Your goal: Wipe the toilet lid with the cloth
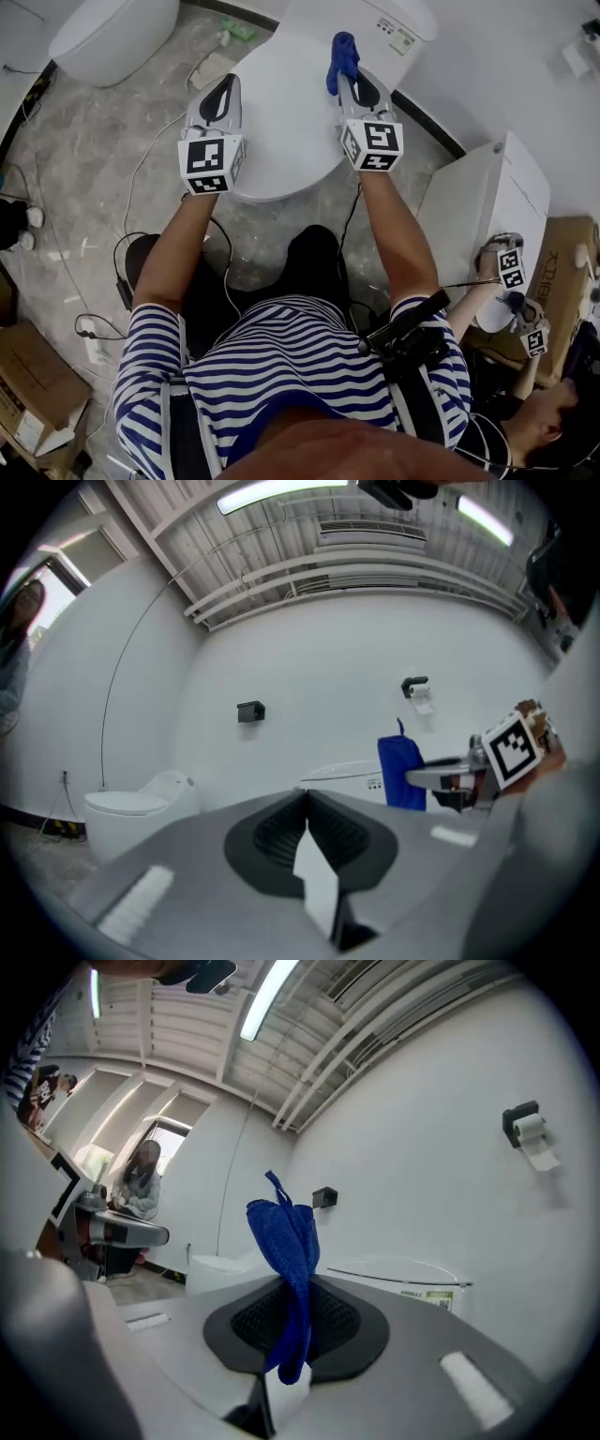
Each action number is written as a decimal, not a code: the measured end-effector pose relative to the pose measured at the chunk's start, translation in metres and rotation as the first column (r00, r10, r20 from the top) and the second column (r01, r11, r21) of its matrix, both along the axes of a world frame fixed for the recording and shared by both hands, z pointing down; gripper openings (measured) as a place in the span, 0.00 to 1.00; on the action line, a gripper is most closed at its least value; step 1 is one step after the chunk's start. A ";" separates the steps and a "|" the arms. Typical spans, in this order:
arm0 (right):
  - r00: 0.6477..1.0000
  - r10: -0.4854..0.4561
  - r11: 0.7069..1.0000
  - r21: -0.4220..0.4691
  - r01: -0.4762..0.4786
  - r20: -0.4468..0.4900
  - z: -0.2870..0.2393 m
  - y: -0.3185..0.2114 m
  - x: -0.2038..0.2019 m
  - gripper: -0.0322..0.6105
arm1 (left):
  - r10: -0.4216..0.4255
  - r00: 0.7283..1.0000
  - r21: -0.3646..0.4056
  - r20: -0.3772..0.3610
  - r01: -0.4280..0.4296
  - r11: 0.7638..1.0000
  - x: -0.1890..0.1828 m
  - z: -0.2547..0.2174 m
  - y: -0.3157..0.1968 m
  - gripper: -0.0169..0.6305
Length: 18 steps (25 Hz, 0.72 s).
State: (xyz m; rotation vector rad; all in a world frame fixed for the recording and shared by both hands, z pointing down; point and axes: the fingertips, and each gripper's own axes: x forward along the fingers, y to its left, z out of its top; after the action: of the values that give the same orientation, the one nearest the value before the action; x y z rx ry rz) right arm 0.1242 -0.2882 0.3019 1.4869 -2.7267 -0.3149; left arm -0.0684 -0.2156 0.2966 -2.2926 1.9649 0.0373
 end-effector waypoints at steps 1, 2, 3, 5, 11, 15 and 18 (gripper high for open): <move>1.000 0.006 1.000 0.002 -0.006 0.030 -0.001 0.003 -0.003 0.13 | -0.004 1.000 0.003 -0.004 0.004 1.000 -0.001 0.000 -0.001 0.03; 0.998 0.012 1.000 0.003 -0.012 0.059 -0.002 0.006 -0.005 0.13 | -0.006 1.000 0.005 -0.007 0.006 1.000 -0.003 -0.001 -0.001 0.03; 0.996 0.021 1.000 0.002 -0.021 0.088 -0.003 0.009 -0.007 0.13 | -0.008 1.000 0.006 -0.009 0.008 1.000 -0.004 -0.001 -0.002 0.03; 0.989 0.046 0.999 -0.008 -0.045 0.142 -0.001 0.016 -0.007 0.13 | -0.011 1.000 0.007 -0.010 0.011 1.000 -0.006 -0.002 -0.002 0.03; 0.989 0.043 0.999 -0.002 -0.043 0.139 0.013 0.038 -0.027 0.13 | -0.007 1.000 0.007 -0.011 0.007 1.000 -0.002 0.000 -0.003 0.03; 0.989 0.019 1.000 -0.003 -0.019 0.148 0.013 0.045 -0.040 0.13 | -0.004 1.000 0.010 -0.006 0.004 1.000 -0.001 -0.001 -0.001 0.03; 0.989 0.015 1.000 0.005 -0.016 0.150 0.010 0.045 -0.041 0.13 | -0.005 1.000 0.014 -0.011 0.005 1.000 0.000 -0.002 -0.002 0.03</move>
State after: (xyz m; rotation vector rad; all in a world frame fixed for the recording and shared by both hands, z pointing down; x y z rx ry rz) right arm 0.0835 -0.2434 0.3121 1.5950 -2.8287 -0.2200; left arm -0.0687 -0.2172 0.2943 -2.2833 1.9692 0.0628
